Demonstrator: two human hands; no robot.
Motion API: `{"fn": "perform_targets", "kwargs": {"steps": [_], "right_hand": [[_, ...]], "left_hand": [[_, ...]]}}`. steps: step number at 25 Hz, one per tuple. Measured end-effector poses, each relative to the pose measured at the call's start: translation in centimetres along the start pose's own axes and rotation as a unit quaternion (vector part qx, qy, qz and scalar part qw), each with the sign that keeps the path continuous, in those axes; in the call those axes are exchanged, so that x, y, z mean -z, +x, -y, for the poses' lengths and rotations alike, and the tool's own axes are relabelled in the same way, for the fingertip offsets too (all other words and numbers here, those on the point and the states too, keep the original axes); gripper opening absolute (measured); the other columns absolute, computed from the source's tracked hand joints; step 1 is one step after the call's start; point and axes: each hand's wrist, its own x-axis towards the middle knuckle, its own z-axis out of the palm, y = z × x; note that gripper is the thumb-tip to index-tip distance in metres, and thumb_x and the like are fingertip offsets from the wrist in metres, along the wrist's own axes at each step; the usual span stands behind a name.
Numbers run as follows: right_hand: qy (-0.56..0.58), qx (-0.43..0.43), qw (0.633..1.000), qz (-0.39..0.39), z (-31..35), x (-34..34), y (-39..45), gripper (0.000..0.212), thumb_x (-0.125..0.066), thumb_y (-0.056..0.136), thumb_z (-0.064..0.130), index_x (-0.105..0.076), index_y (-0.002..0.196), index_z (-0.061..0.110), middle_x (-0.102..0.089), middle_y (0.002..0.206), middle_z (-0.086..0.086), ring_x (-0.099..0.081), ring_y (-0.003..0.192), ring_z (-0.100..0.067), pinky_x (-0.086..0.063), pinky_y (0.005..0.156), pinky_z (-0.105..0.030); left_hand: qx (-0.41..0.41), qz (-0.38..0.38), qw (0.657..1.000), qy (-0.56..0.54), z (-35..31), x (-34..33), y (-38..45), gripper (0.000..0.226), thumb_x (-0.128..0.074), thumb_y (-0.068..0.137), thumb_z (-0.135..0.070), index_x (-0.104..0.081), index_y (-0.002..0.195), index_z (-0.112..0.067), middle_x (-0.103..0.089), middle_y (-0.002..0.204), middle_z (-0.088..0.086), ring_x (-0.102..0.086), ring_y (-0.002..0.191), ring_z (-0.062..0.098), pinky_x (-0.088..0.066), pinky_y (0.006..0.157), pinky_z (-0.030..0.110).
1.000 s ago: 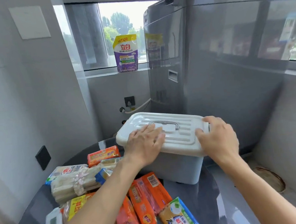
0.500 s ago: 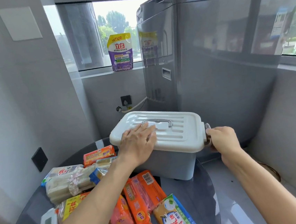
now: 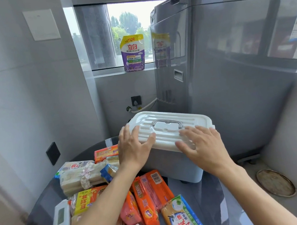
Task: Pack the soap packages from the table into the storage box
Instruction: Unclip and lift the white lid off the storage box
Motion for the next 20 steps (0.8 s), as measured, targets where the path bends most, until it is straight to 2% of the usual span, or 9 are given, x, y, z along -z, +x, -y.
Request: {"fn": "perform_targets", "kwargs": {"steps": [4, 7, 9, 10, 12, 14, 15, 17, 20], "right_hand": [[-0.032, 0.028, 0.999, 0.028, 0.2, 0.3, 0.1, 0.078, -0.032, 0.072, 0.083, -0.055, 0.132, 0.038, -0.053, 0.142, 0.011, -0.044, 0.13, -0.019, -0.028, 0.111, -0.045], [-0.038, 0.015, 0.999, 0.029, 0.5, 0.4, 0.7, 0.077, -0.039, 0.067, 0.083, -0.055, 0.128, 0.038, -0.054, 0.134, 0.014, -0.046, 0.125, -0.02, -0.029, 0.107, -0.043], [-0.051, 0.016, 0.998, 0.044, 0.8, 0.3, 1.2, 0.08, -0.042, 0.063, 0.082, -0.054, 0.128, 0.038, -0.052, 0.132, 0.01, -0.046, 0.123, -0.021, -0.03, 0.107, -0.043], [-0.047, 0.017, 0.997, 0.052, 0.8, 0.3, 1.3, 0.08, -0.044, 0.062, 0.082, -0.054, 0.128, 0.037, -0.052, 0.131, 0.008, -0.047, 0.122, -0.021, -0.031, 0.106, -0.043], [-0.017, 0.016, 0.998, 0.061, 0.8, 0.2, 1.7, 0.076, -0.053, 0.062, 0.078, -0.055, 0.125, 0.035, -0.051, 0.127, 0.006, -0.049, 0.119, -0.021, -0.032, 0.103, -0.041], [0.006, 0.011, 0.998, 0.069, 0.8, 0.2, 2.2, 0.067, -0.063, 0.063, 0.071, -0.054, 0.118, 0.035, -0.05, 0.123, 0.006, -0.048, 0.117, -0.02, -0.032, 0.099, -0.038], [0.014, 0.004, 0.997, 0.078, 0.7, 0.3, 2.5, 0.064, -0.066, 0.063, 0.069, -0.053, 0.116, 0.035, -0.05, 0.121, 0.006, -0.047, 0.117, -0.019, -0.031, 0.097, -0.036], [0.024, -0.006, 0.995, 0.1, 0.7, 0.7, 2.9, 0.065, -0.066, 0.059, 0.073, -0.052, 0.112, 0.038, -0.047, 0.117, 0.008, -0.043, 0.116, -0.016, -0.028, 0.092, -0.034], [0.014, 0.004, 0.993, 0.114, 0.4, 1.0, 3.2, 0.071, -0.055, 0.053, 0.085, -0.052, 0.108, 0.041, -0.047, 0.112, 0.008, -0.041, 0.112, -0.016, -0.024, 0.086, -0.033]], "left_hand": [[0.087, -0.044, 0.982, -0.162, -0.5, 0.1, 0.4, 0.085, -0.057, 0.07, -0.053, -0.039, 0.145, -0.019, -0.035, 0.152, 0.006, -0.039, 0.126, 0.025, -0.037, 0.089, 0.032], [0.152, -0.053, 0.945, -0.283, -0.8, 0.8, 1.6, 0.075, -0.064, 0.078, -0.029, -0.037, 0.147, -0.02, -0.043, 0.146, 0.005, -0.046, 0.117, 0.022, -0.039, 0.085, 0.031], [0.168, -0.018, 0.961, -0.217, -1.0, 1.3, 1.8, 0.064, -0.059, 0.085, -0.028, -0.04, 0.145, -0.02, -0.04, 0.148, 0.006, -0.043, 0.123, 0.025, -0.039, 0.09, 0.035], [0.134, -0.005, 0.988, -0.074, -1.1, 1.3, 1.4, 0.052, -0.052, 0.09, -0.033, -0.045, 0.141, -0.021, -0.038, 0.151, 0.009, -0.038, 0.13, 0.03, -0.037, 0.098, 0.041], [-0.042, -0.028, 0.983, 0.178, -1.7, 0.9, 0.4, 0.045, -0.035, 0.096, -0.043, -0.057, 0.129, -0.023, -0.036, 0.155, 0.01, -0.027, 0.141, 0.035, -0.021, 0.112, 0.057], [-0.194, 0.054, 0.966, 0.164, -3.1, 1.2, 0.5, 0.051, -0.033, 0.095, -0.056, -0.061, 0.126, -0.026, -0.048, 0.145, 0.004, -0.037, 0.137, 0.03, -0.023, 0.112, 0.055], [-0.22, 0.117, 0.961, 0.119, -3.7, 1.4, 0.5, 0.052, -0.034, 0.094, -0.06, -0.061, 0.126, -0.028, -0.054, 0.135, -0.001, -0.044, 0.131, 0.026, -0.03, 0.109, 0.051], [-0.229, 0.168, 0.956, 0.074, -3.8, 1.1, 0.6, 0.047, -0.034, 0.097, -0.058, -0.061, 0.124, -0.032, -0.057, 0.127, -0.008, -0.049, 0.124, 0.022, -0.035, 0.104, 0.047], [-0.203, 0.172, 0.957, 0.116, -3.1, 0.9, 0.8, 0.05, -0.031, 0.097, -0.061, -0.053, 0.135, -0.037, -0.041, 0.153, -0.005, -0.033, 0.142, 0.02, -0.021, 0.116, 0.048]]}}
